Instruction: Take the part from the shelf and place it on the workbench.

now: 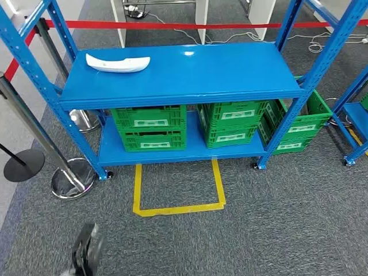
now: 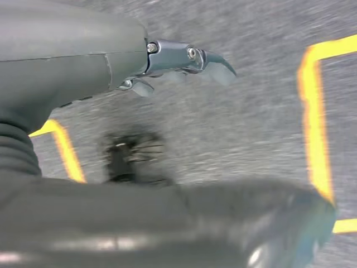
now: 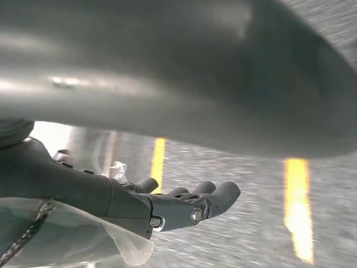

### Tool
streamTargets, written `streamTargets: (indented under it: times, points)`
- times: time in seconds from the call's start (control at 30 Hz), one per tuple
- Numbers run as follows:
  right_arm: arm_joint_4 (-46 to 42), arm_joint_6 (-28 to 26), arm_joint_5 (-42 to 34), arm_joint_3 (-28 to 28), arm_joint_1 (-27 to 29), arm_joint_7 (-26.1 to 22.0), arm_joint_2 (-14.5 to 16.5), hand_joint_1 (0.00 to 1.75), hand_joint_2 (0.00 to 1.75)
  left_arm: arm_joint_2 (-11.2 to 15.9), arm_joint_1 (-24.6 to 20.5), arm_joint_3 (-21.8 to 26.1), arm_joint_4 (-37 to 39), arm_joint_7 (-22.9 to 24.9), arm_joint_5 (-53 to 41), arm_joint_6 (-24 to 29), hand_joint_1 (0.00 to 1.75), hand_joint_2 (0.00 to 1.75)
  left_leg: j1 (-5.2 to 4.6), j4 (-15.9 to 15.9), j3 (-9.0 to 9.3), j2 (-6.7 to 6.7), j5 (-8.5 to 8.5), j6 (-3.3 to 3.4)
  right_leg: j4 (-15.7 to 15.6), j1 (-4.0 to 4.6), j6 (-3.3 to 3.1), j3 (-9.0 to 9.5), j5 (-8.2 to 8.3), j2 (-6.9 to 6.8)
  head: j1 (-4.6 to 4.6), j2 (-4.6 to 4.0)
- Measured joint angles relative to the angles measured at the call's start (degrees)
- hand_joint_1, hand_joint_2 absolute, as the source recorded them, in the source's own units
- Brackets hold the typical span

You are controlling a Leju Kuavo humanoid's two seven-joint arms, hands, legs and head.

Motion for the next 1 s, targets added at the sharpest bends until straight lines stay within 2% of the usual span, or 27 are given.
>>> streamTargets:
  times: [0.1,0.13,0.17,0.2,0.27,0.3,0.33,0.43,0.5,0.57,0.6,0.63,0.67,0.73,0.77,0.8,0.87,0.93,1.0]
  points:
    - [0.8,0.0,0.0,0.0,0.3,0.0,0.0,0.00,1.75,0.1,-0.1,0.0,-0.7,0.0,0.0,0.0,0.00,1.75,-0.10,0.0,0.03,-0.11,-0.12,0.01,5.4,-0.01,0.08,-2.81,-1.37,-0.08,-0.04,0.00]
    - [0.9,0.0,0.0,0.0,0.2,0.0,0.0,0.00,1.75,0.1,0.1,0.0,-0.8,0.0,0.0,0.0,0.00,1.75,-0.11,0.1,0.12,-0.18,-0.22,-0.08,5.2,-0.01,0.08,-2.83,-0.58,-0.13,-0.02,0.00]
    - [0.6,0.0,0.0,0.0,-0.3,0.0,0.0,0.00,1.75,0.0,0.7,0.1,-0.5,0.0,0.0,0.0,0.00,1.75,-0.09,0.1,0.32,-0.24,-0.36,-0.25,2.7,-0.02,0.02,-1.64,1.21,-0.19,-0.01,0.00]
    - [-0.2,0.0,0.0,0.0,-1.1,0.0,0.0,0.00,1.75,-0.1,1.6,0.0,0.1,0.0,0.0,0.0,0.00,1.75,-0.05,0.1,0.57,-0.24,-0.56,-0.51,-1.3,-0.01,-0.11,0.37,3.33,-0.27,0.01,0.00]
    - [-2.7,-0.1,0.0,0.0,-3.7,-0.1,0.0,0.00,1.75,-0.2,4.1,0.0,2.4,0.1,0.0,0.0,0.00,1.75,-0.15,0.2,0.78,0.06,-1.05,-1.15,-8.1,0.12,-0.54,4.24,5.51,-0.39,-0.03,0.01]
    - [-4.1,-0.1,0.0,0.0,-5.2,-0.2,0.0,0.00,1.75,-0.3,5.5,0.0,4.0,0.2,0.0,0.0,0.00,1.75,-0.19,0.2,0.78,0.23,-1.22,-1.45,-9.7,0.23,-0.81,5.17,5.61,-0.40,-0.07,0.01]
    - [-5.6,-0.1,0.0,0.0,-6.8,-0.2,0.0,0.00,1.75,-0.3,6.9,0.0,5.5,0.2,0.0,0.0,0.00,1.75,-0.22,0.2,0.73,0.36,-1.29,-1.72,-9.9,0.39,-1.08,5.46,5.29,-0.41,-0.17,0.02]
    - [-11.4,0.0,0.0,0.0,-11.3,-0.2,0.2,0.00,1.75,-0.4,11.5,0.0,11.1,0.3,0.0,0.0,0.00,1.75,-0.03,0.9,0.72,0.34,-2.05,-2.57,-10.4,0.31,-1.90,5.58,5.29,-0.39,-0.34,0.02]
    - [-15.9,0.0,0.0,0.0,-14.5,-0.2,0.3,0.00,1.75,-0.4,14.7,0.0,15.4,0.3,0.0,0.0,0.00,1.75,0.22,5.6,-1.28,0.35,-4.74,-3.22,-10.6,0.10,-2.38,5.76,5.33,0.16,-0.59,0.02]
    - [-19.7,0.0,0.0,-0.1,-17.4,-0.3,0.3,0.00,1.75,-0.3,17.5,0.0,19.3,0.3,0.0,0.0,0.00,1.75,0.50,13.4,-5.36,0.39,-7.92,-3.68,-10.6,0.12,-2.62,5.87,5.20,1.00,-0.75,0.02]
    - [-21.0,-0.1,0.0,-0.1,-18.3,-0.3,0.2,0.00,1.75,-0.2,18.6,0.0,20.8,0.3,0.0,0.0,0.00,1.75,0.61,16.2,-7.04,0.39,-8.44,-3.83,-10.6,0.12,-2.62,5.98,5.12,1.30,-0.74,0.02]
    - [-22.0,-0.1,0.0,-0.1,-18.9,-0.2,0.2,0.00,1.75,-0.1,19.3,0.0,21.8,0.3,0.0,0.0,0.00,1.75,0.70,16.9,-7.86,0.39,-7.75,-3.92,-10.6,0.11,-2.59,6.15,5.00,1.46,-0.75,0.02]
    - [-22.5,-0.1,0.0,-0.1,-19.0,-0.2,0.2,0.00,1.75,0.0,19.4,0.0,22.3,0.3,0.0,0.0,0.00,1.75,0.78,15.3,-7.63,0.40,-5.95,-3.95,-10.6,0.08,-2.50,6.40,4.85,1.50,-0.76,0.02]
    - [-22.3,0.0,0.0,-0.1,-18.0,-0.1,0.2,0.00,1.75,0.1,18.3,0.0,22.1,0.3,0.0,0.0,0.00,1.75,0.86,8.0,-4.86,0.50,-1.27,-3.77,-10.6,0.04,-2.15,6.82,4.48,1.20,-0.77,0.01]
    - [-21.5,0.0,0.0,-0.1,-16.9,0.0,0.2,0.00,1.75,0.1,17.1,0.0,21.4,0.2,0.0,0.0,0.00,1.75,0.79,4.6,-3.51,0.57,0.17,-3.56,-10.6,0.10,-1.86,6.80,4.25,0.95,-0.77,0.02]
    - [-20.4,0.0,0.0,-0.1,-15.7,0.0,0.2,0.00,1.75,0.1,15.7,0.0,20.4,0.2,0.0,0.0,0.00,1.75,0.68,2.5,-2.62,0.61,0.82,-3.31,-10.6,0.15,-1.56,6.72,4.08,0.71,-0.77,0.02]
    - [-17.5,0.0,0.0,-0.1,-12.6,0.0,0.2,0.00,1.75,0.0,12.6,0.0,17.5,0.1,0.0,0.0,0.00,1.75,0.38,1.6,-2.34,0.55,0.68,-2.68,-10.8,0.21,-0.87,6.71,3.91,0.34,-0.79,0.02]
    - [-13.9,0.0,0.0,-0.1,-9.2,0.0,0.2,0.00,0.87,-0.1,9.5,0.0,13.9,0.1,0.0,0.0,0.00,1.75,0.48,1.2,-2.17,0.36,0.89,-1.90,-10.5,0.07,-0.31,6.82,3.42,0.13,-0.74,0.02]
    - [-10.2,0.0,0.0,-0.1,-6.2,0.0,0.2,0.00,0.00,-0.2,6.4,0.0,10.1,0.1,0.0,0.0,0.00,1.75,0.66,0.8,-1.96,0.12,1.13,-1.22,-6.7,0.07,-0.05,5.08,0.91,0.00,-0.45,0.02]
